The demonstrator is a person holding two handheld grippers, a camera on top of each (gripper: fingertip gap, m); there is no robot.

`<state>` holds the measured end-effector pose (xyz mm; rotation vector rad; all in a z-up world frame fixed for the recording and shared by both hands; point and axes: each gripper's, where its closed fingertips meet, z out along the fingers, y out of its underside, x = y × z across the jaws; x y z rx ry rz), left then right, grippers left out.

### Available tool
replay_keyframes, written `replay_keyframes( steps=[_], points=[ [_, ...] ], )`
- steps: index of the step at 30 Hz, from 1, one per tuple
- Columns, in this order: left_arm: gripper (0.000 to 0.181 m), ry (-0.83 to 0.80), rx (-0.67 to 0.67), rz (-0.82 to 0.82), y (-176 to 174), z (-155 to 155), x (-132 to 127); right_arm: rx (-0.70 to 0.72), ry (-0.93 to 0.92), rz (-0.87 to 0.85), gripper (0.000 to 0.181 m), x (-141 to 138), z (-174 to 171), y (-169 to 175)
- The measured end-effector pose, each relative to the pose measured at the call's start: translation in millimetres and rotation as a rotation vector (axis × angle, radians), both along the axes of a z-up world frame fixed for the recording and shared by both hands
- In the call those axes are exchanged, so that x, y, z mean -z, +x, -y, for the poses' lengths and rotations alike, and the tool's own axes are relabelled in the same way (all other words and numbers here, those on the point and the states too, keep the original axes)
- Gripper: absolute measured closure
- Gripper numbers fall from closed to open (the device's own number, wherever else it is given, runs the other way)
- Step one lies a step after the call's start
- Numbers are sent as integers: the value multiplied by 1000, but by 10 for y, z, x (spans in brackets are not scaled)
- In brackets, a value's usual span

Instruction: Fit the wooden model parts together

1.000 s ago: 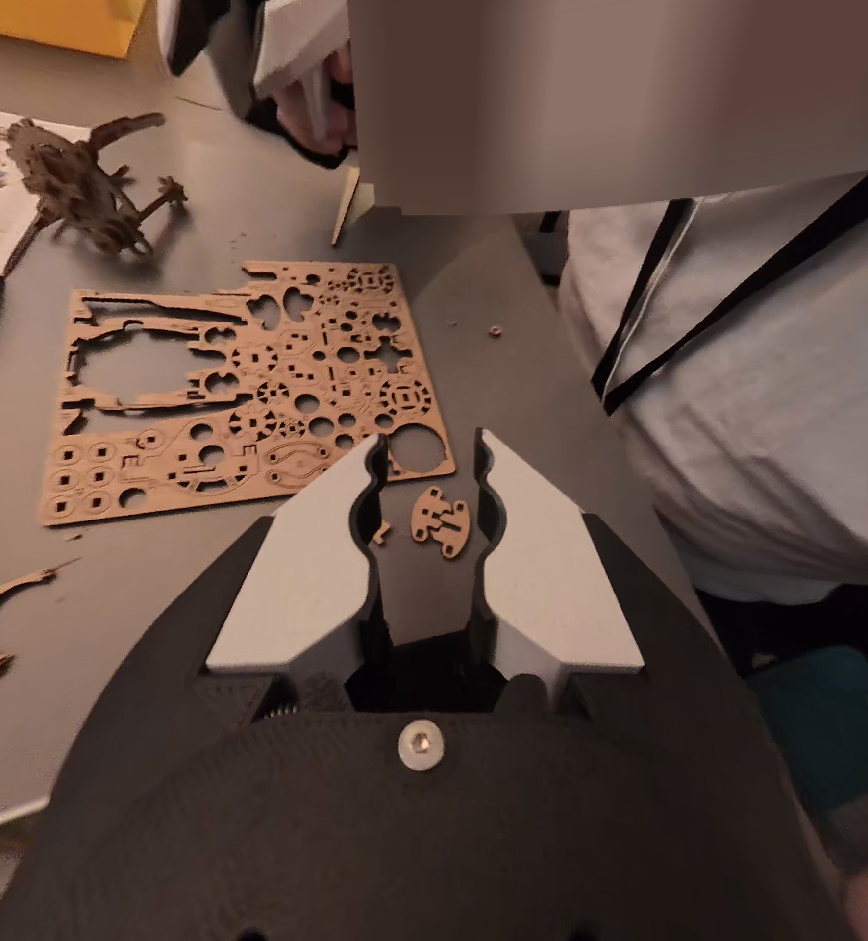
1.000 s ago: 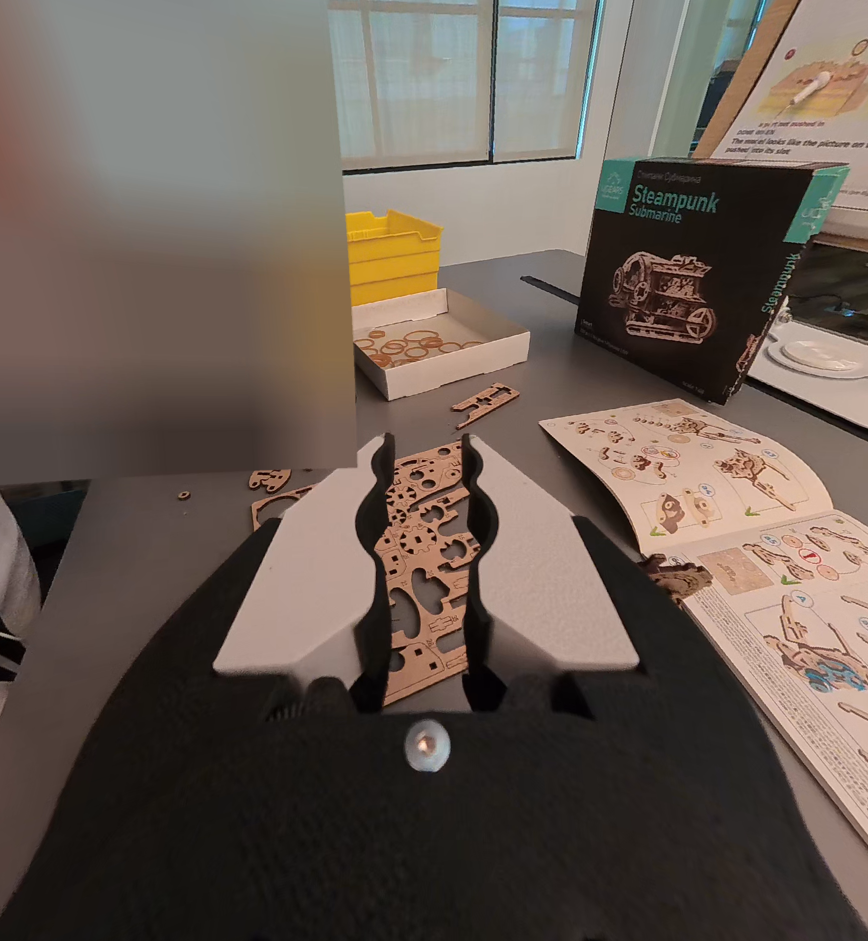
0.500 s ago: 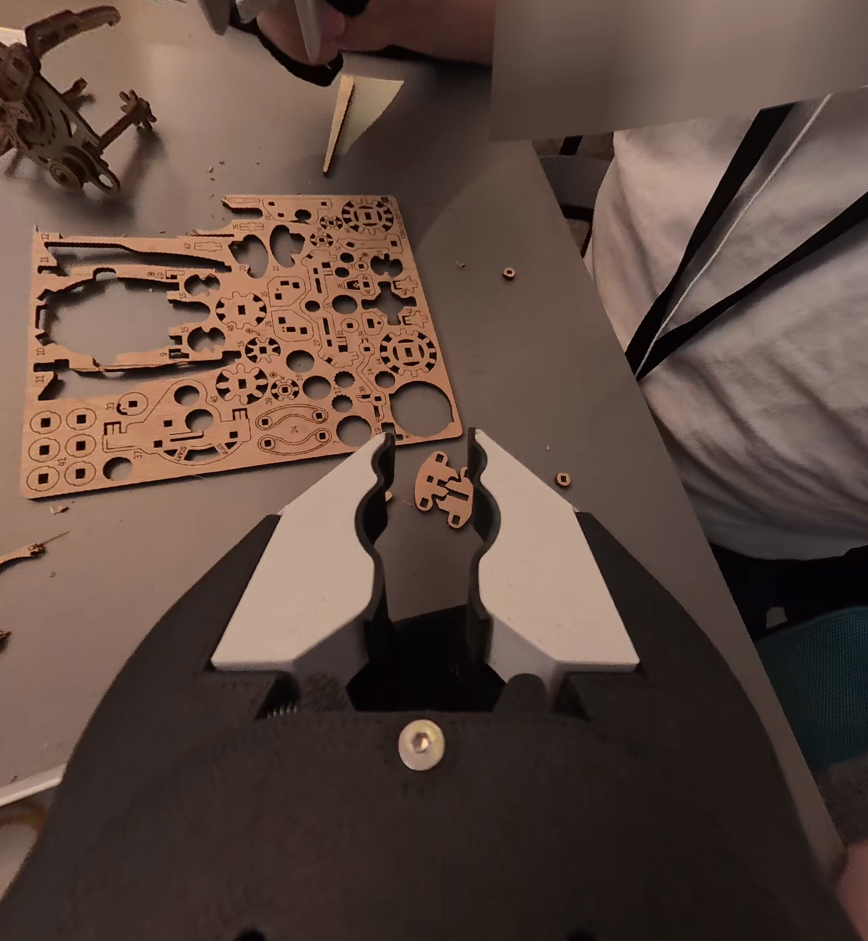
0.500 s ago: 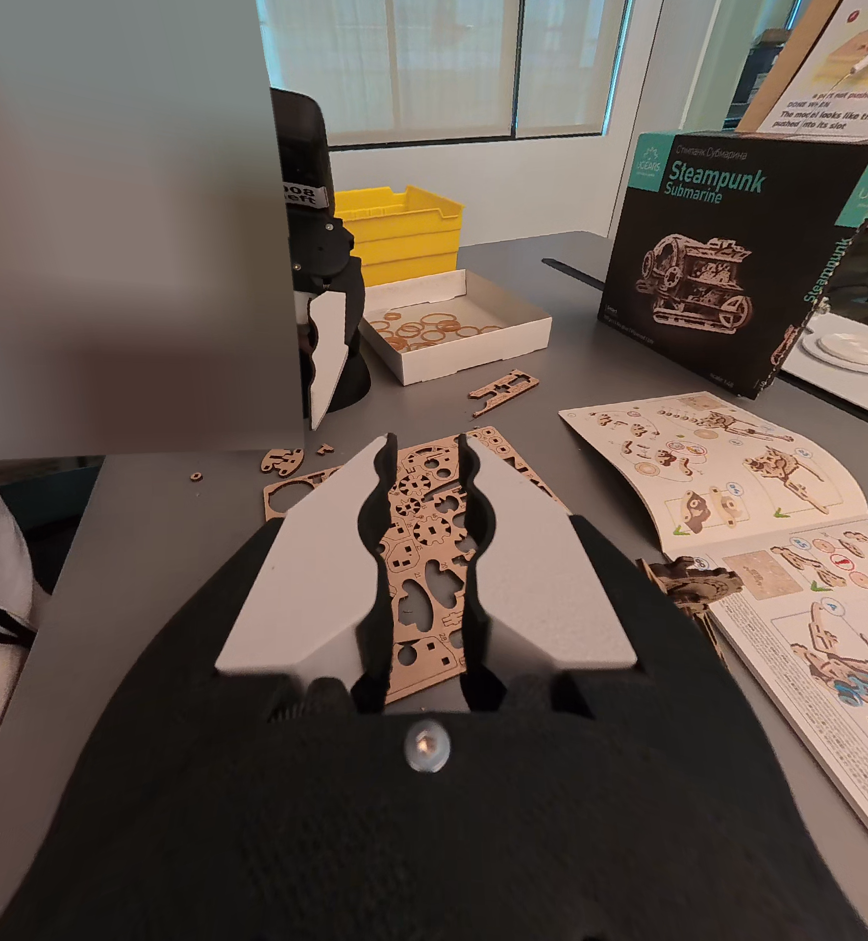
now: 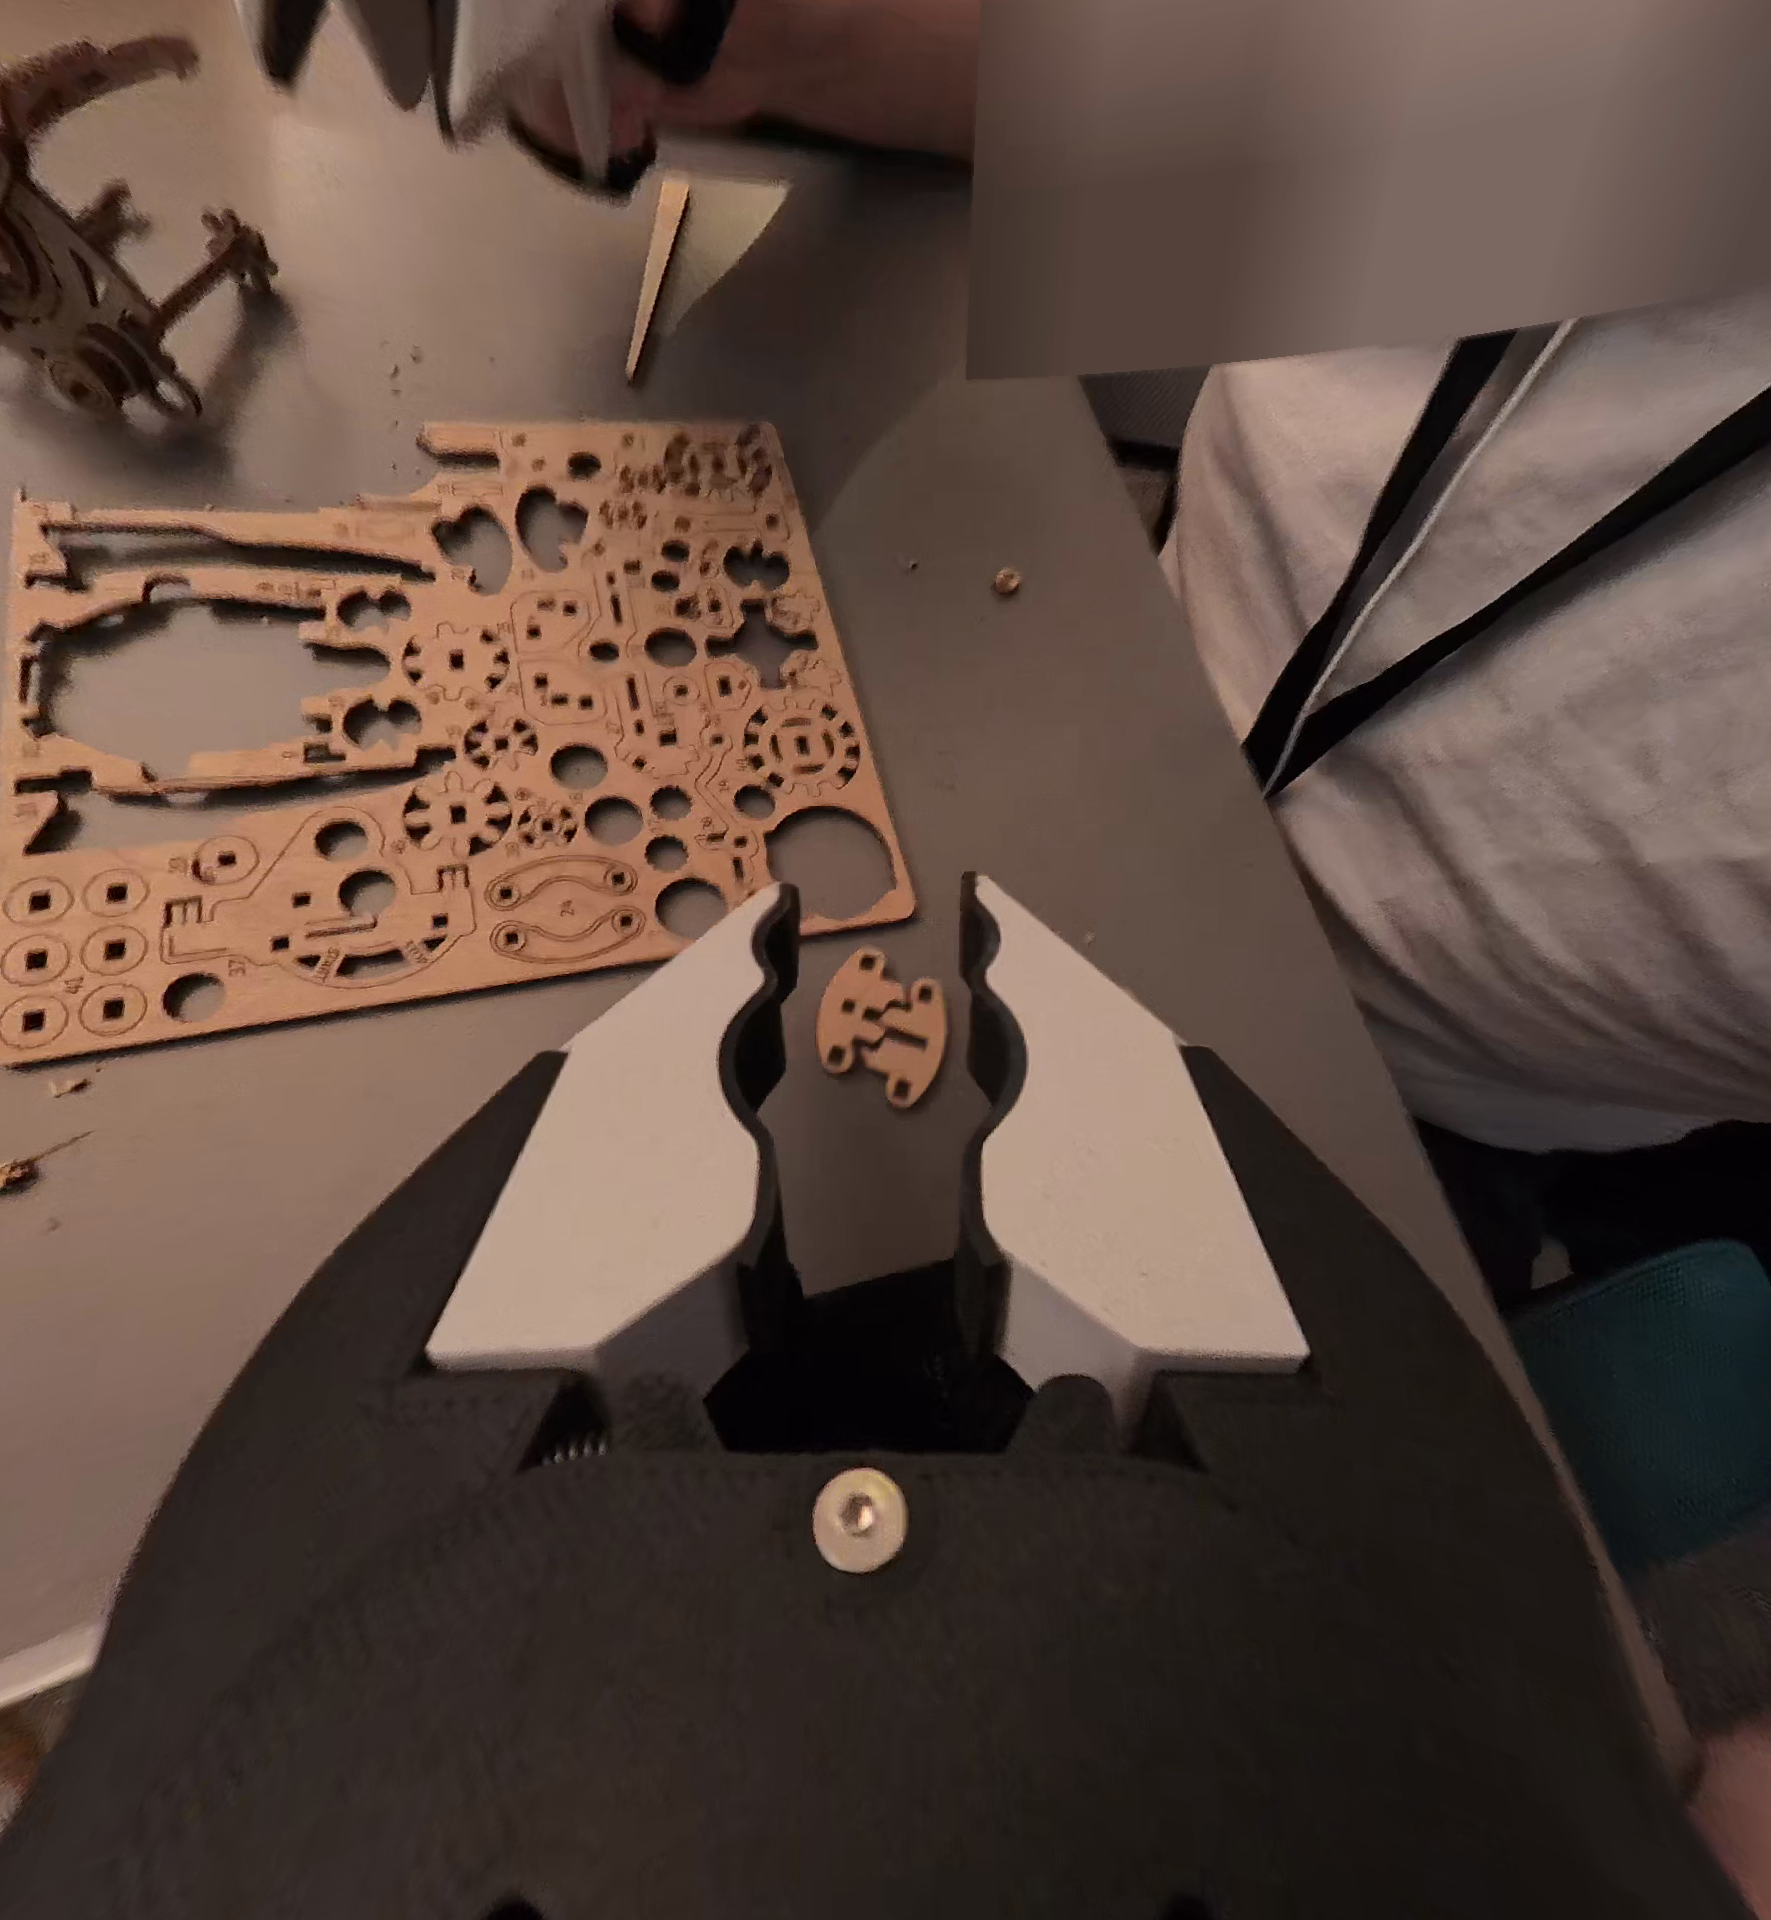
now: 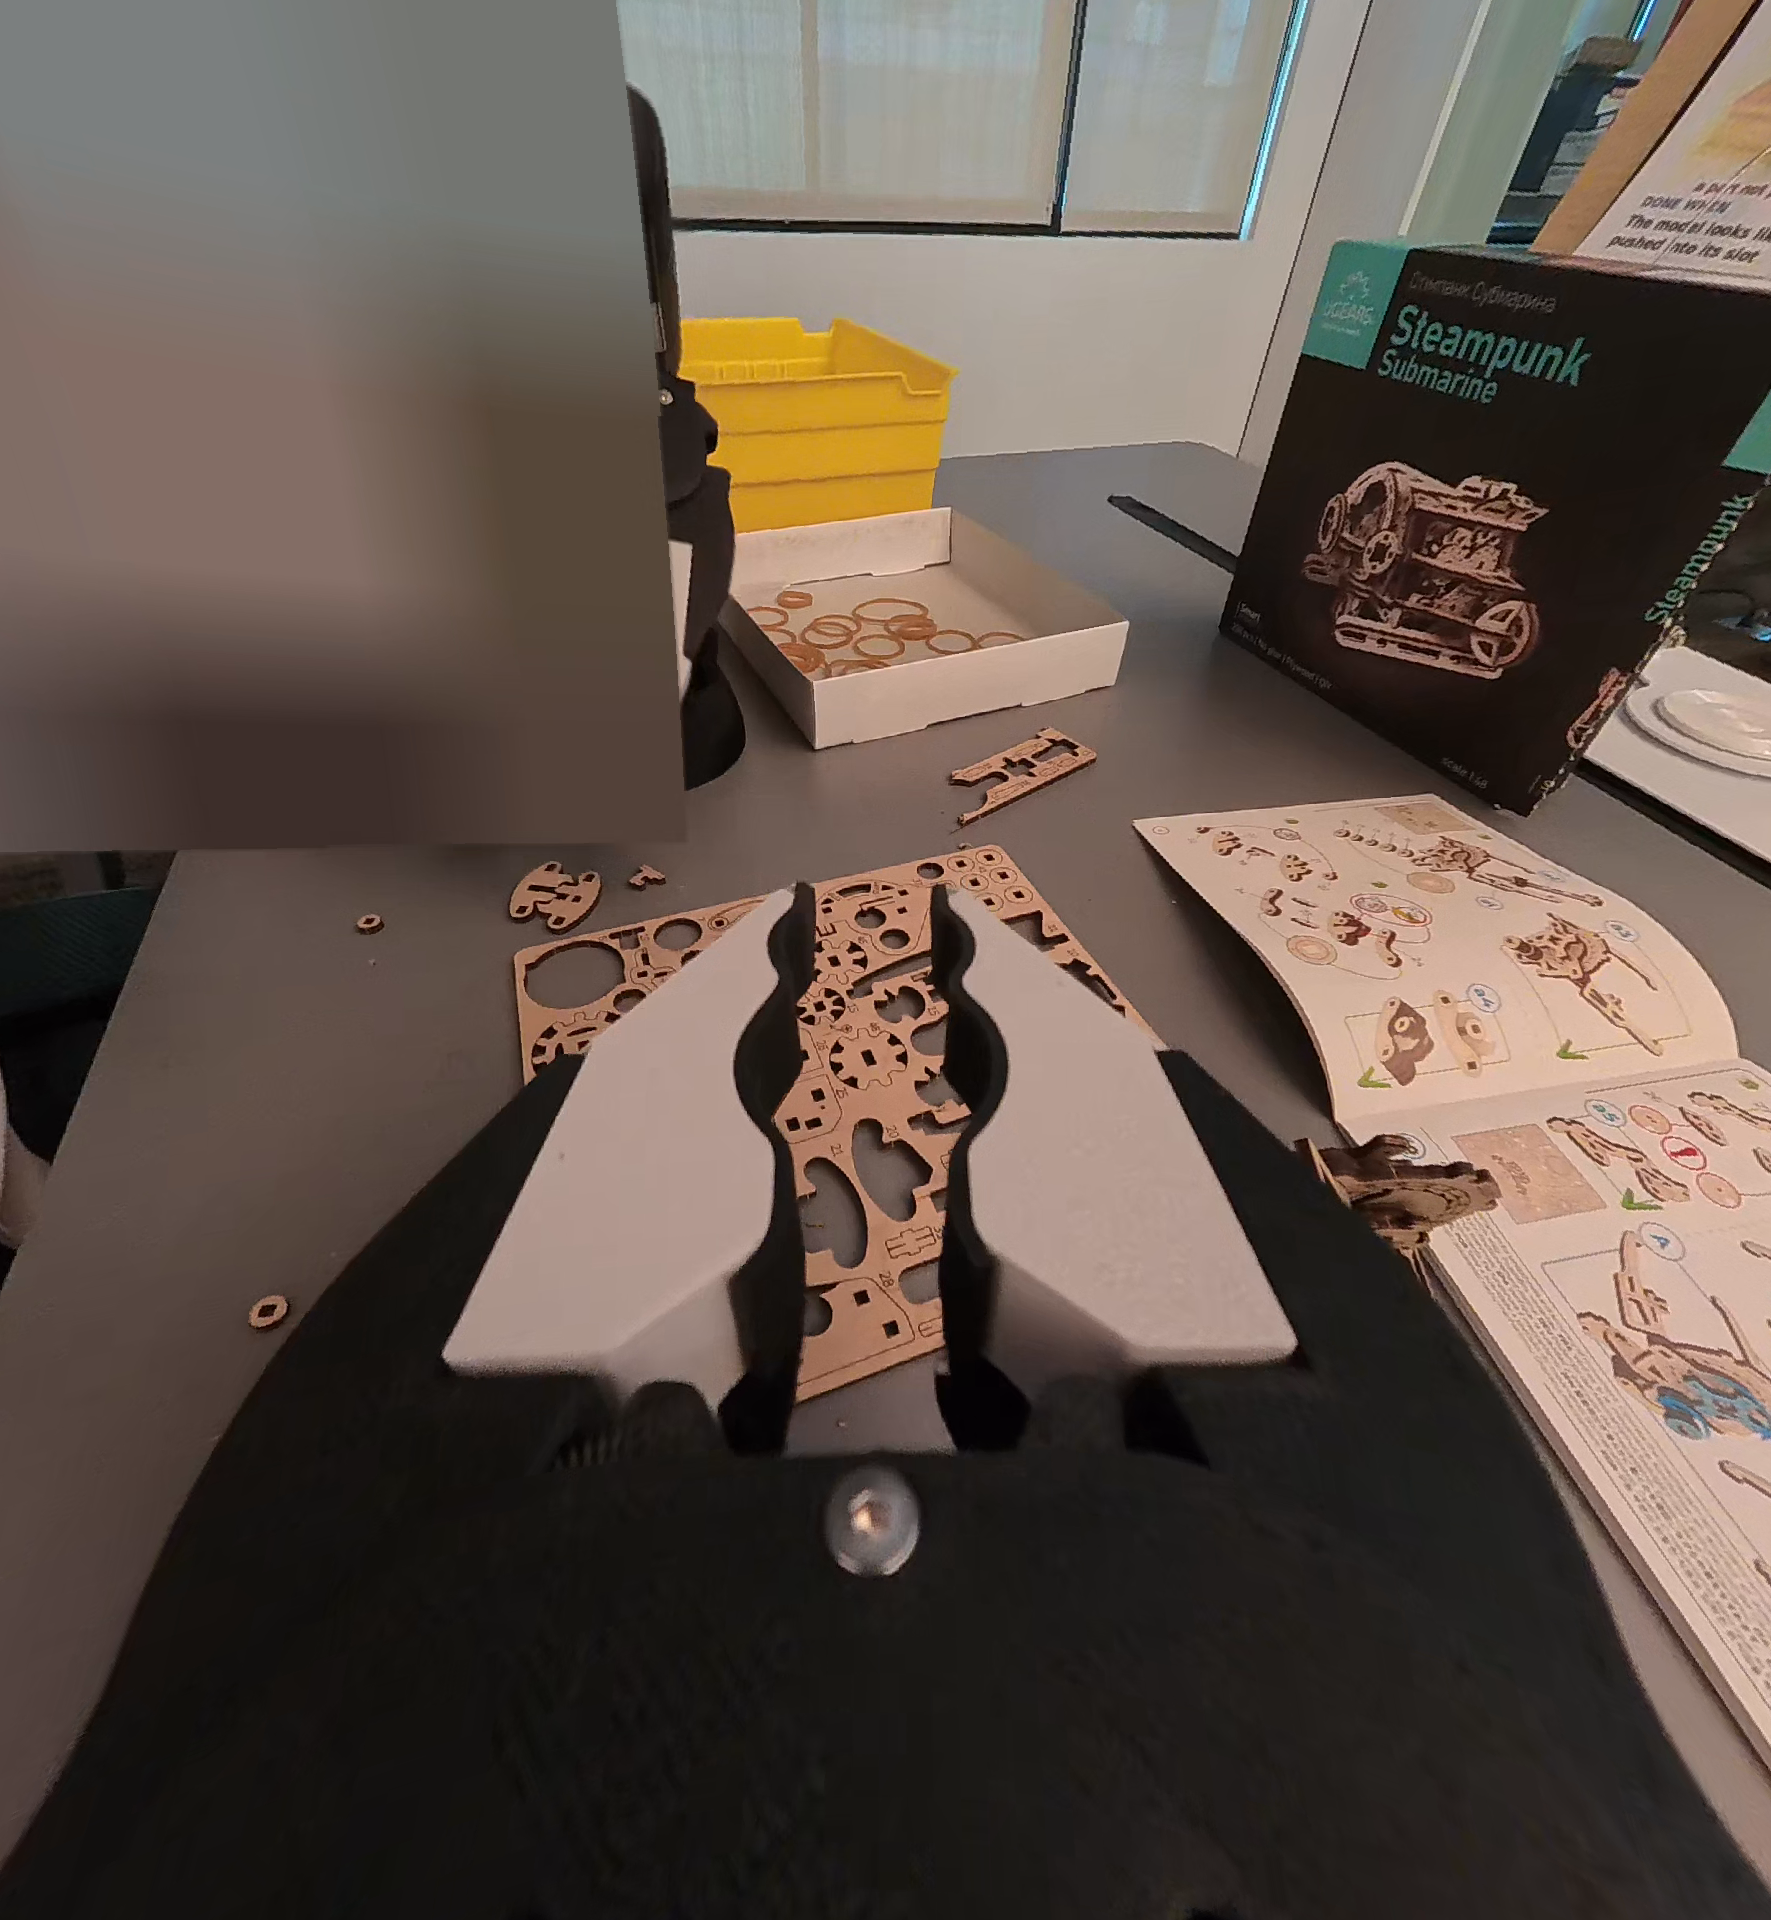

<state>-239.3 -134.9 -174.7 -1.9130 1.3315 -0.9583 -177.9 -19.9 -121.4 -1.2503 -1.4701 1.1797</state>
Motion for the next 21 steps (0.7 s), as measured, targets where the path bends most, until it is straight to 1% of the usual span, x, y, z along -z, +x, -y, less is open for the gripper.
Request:
replay_keyframes(
  steps=[2,3,5,7,11,14,17,21],
  points=[
    [152,-12,-13,70,5,-14,-129,2,3,-1,162,2,-6,-1],
    [152,-9,-29,67,-24,-38,-139,2,6,2,162,7,-8,-3],
    [152,17,-60,12,-99,-88,-81,5,15,7,162,17,-12,-5],
    [151,30,-57,-33,-126,-81,-25,4,21,10,162,25,-10,-7],
    [151,25,-33,-59,-85,-46,39,0,31,18,162,42,4,-12],
    [151,33,-48,-110,-128,-84,136,3,50,28,162,60,-1,-17],
    [153,35,-64,-127,-191,-106,148,6,66,29,162,60,-6,-17],
    [161,49,-45,-140,-208,-74,151,4,74,38,162,79,-2,-22]
  ],
)
